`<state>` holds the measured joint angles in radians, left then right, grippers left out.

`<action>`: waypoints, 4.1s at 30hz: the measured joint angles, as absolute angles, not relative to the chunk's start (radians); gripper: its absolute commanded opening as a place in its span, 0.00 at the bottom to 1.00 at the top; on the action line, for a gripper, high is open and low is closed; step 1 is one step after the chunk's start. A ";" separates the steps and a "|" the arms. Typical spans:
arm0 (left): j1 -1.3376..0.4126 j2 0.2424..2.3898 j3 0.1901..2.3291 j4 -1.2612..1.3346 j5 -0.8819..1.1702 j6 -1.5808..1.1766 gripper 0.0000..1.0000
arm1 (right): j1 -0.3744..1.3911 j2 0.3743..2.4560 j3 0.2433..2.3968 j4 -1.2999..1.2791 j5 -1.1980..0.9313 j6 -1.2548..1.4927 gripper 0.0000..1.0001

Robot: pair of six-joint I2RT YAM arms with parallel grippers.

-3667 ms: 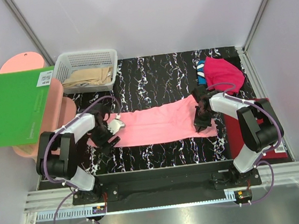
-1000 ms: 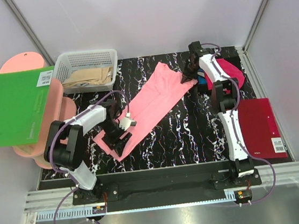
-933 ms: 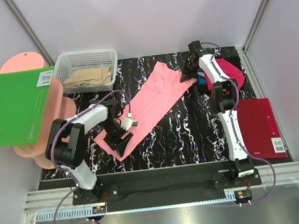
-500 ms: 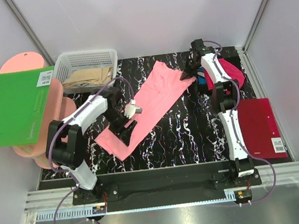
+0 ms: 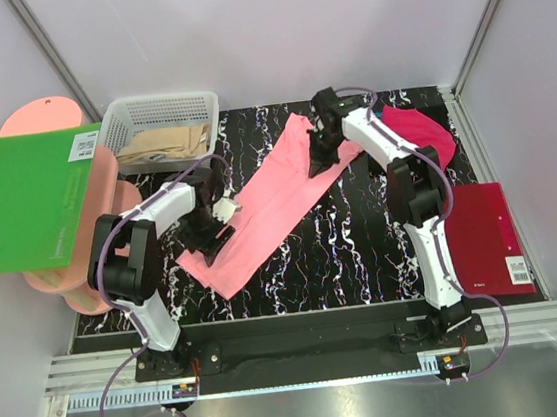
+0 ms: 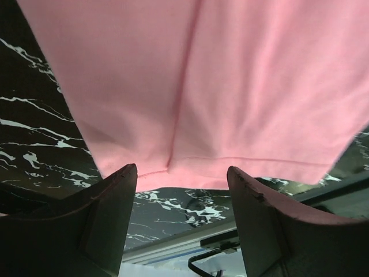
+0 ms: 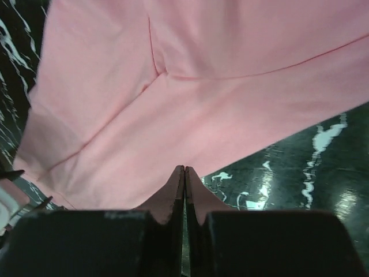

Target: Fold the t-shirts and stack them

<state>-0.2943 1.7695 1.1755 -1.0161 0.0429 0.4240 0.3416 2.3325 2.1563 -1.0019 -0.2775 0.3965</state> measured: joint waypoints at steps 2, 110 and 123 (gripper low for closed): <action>-0.292 1.777 1.163 -1.002 0.008 0.418 0.67 | 0.372 2.333 2.108 -0.987 -0.279 0.400 0.06; 0.287 1.040 0.982 -0.738 0.131 0.257 0.98 | 1.529 2.255 1.961 -1.039 0.667 0.346 1.00; 0.298 1.020 0.995 -0.791 0.360 0.366 0.96 | 1.438 2.271 1.831 -0.839 0.555 0.330 0.92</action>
